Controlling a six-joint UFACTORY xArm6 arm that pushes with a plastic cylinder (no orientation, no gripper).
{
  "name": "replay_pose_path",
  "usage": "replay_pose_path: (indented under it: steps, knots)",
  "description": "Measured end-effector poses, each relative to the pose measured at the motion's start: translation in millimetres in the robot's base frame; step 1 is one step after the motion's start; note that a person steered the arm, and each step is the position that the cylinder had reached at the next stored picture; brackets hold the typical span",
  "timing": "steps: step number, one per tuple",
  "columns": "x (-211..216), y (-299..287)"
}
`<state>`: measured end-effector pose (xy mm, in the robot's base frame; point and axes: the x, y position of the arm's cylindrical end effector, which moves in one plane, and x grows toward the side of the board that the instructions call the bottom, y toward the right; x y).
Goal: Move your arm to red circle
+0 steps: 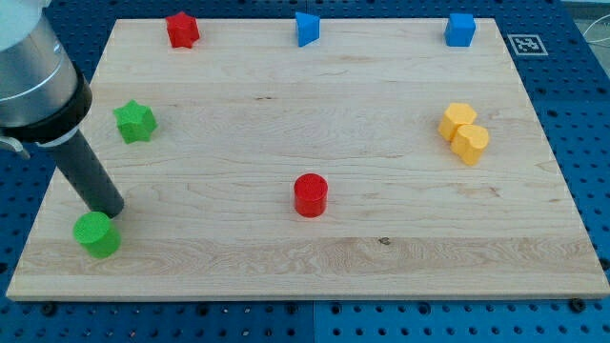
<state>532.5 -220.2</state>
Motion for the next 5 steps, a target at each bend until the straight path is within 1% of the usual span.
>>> replay_pose_path:
  steps: [1, 2, 3, 5]
  knots:
    - [0.0, 0.0]
    - [-17.6, 0.0]
    - [-45.7, 0.0]
    - [-47.4, 0.0]
